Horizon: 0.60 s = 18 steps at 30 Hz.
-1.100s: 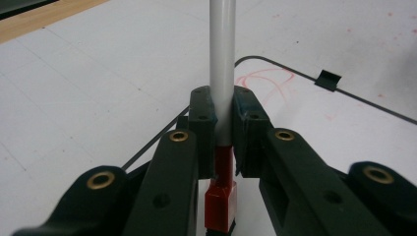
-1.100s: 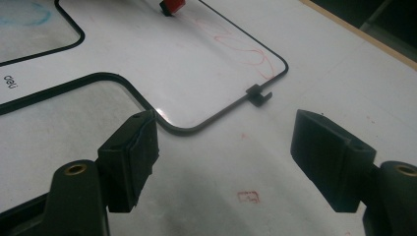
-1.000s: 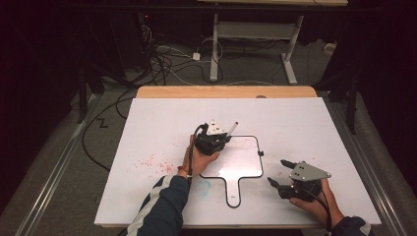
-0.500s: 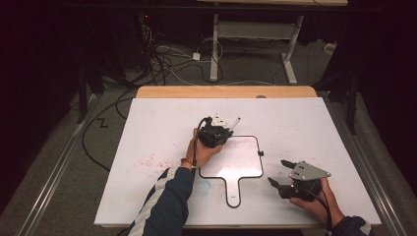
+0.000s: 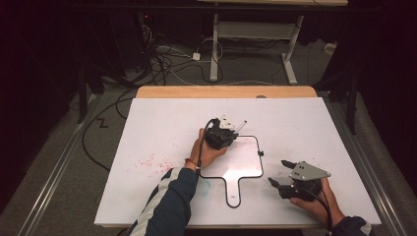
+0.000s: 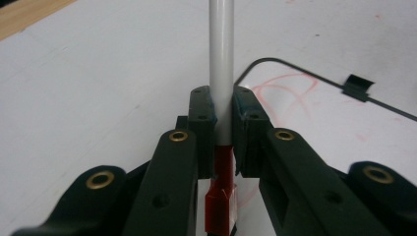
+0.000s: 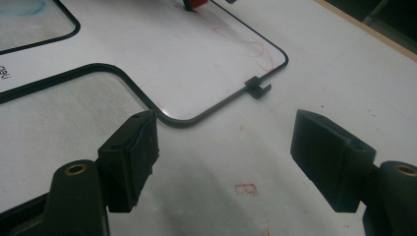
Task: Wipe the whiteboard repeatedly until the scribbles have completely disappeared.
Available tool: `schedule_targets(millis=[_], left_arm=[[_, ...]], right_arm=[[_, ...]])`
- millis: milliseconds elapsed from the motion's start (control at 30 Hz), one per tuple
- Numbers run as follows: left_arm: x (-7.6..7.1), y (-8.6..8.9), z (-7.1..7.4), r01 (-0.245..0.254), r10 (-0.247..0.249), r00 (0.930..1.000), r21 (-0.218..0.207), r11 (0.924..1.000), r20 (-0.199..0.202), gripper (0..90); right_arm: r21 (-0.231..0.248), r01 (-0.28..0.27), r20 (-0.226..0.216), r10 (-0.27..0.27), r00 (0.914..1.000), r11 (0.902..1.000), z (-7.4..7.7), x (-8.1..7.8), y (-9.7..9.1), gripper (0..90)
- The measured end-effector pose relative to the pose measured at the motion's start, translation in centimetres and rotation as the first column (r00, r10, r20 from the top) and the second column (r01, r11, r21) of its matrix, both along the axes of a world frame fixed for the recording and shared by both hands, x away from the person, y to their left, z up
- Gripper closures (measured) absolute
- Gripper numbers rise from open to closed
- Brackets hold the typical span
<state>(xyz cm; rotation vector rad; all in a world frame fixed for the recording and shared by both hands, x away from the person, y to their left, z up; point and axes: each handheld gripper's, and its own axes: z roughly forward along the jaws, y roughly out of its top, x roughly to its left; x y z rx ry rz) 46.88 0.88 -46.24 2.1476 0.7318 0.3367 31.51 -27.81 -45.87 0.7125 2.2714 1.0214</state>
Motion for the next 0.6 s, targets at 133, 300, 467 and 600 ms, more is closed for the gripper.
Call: schedule_targets(millis=[133, 300, 467, 600], left_arm=[[-0.6, 0.9, -0.2, 0.014, -0.014, 0.9998, 0.016, 0.9998, -0.014, 78.5], [-1.9, 1.1, -0.3, 0.053, -0.053, 0.9985, 0.032, 0.9981, -0.014, 78.4], [-2.4, 2.0, 0.8, 0.046, -0.046, 0.9988, -0.026, 0.9986, 0.016, 78.4], [-3.3, 2.2, 1.9, 0.065, -0.062, 0.9965, -0.053, 0.9965, 0.056, 78.4]], right_arm=[[0.006, 0.004, 0.003, -0.004, 1.0, 1.0, 0.1, 0.0, -0.1, 27.0], [0.001, 0.004, 0.005, -0.004, 1.0, 1.0, 0.1, -0.1, 0.0, 27.1], [0.005, 0.004, 0.004, -0.004, 1.0, 1.0, 0.1, 0.0, 0.2, 27.2], [0.02, 0.011, -0.002, -0.011, 0.9999, 0.9997, 0.1, 0.2, -0.1, 27.4]])
